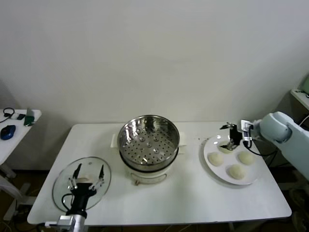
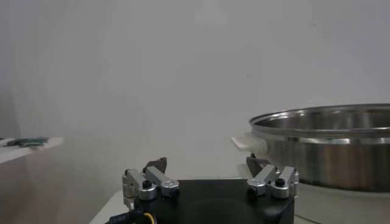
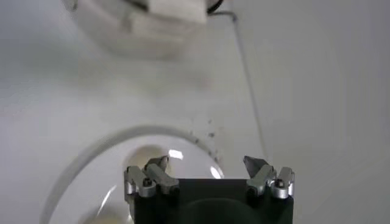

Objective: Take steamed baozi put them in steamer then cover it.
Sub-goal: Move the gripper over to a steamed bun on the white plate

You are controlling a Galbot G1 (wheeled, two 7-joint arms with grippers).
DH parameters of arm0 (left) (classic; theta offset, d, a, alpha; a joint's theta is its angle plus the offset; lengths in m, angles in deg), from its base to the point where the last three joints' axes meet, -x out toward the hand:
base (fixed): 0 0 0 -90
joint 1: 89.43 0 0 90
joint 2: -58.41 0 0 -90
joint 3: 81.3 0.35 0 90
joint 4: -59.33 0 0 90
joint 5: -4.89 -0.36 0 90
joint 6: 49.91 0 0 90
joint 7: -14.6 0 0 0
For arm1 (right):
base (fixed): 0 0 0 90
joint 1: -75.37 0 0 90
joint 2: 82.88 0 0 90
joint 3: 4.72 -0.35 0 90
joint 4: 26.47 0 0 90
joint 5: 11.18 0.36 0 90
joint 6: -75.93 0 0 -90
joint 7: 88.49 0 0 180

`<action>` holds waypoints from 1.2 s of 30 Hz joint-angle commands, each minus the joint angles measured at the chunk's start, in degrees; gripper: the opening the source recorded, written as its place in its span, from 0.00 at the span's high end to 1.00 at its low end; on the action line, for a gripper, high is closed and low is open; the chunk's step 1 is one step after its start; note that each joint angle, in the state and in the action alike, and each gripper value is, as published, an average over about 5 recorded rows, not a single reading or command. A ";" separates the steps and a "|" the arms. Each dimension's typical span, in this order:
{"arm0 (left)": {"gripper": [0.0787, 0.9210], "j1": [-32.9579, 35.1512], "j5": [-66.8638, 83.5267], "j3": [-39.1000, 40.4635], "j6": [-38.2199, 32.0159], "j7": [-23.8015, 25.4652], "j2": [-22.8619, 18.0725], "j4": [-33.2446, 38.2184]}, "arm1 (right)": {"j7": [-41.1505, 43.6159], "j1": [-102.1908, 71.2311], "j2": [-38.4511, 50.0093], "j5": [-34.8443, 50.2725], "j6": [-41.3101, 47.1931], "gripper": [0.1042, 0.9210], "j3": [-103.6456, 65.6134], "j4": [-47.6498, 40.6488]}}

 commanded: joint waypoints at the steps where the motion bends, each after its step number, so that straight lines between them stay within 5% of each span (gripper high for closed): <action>1: 0.12 -0.43 0.79 -0.20 0.41 -0.12 0.82 -0.09 | 12.29 24.45 -0.99 -7.38 -2.40 0.12 29.97 -7.73; 36: 0.12 -1.98 2.72 -2.54 2.41 0.01 3.26 -1.02 | 4.98 9.33 -29.61 -20.31 -15.71 0.12 8.22 -52.15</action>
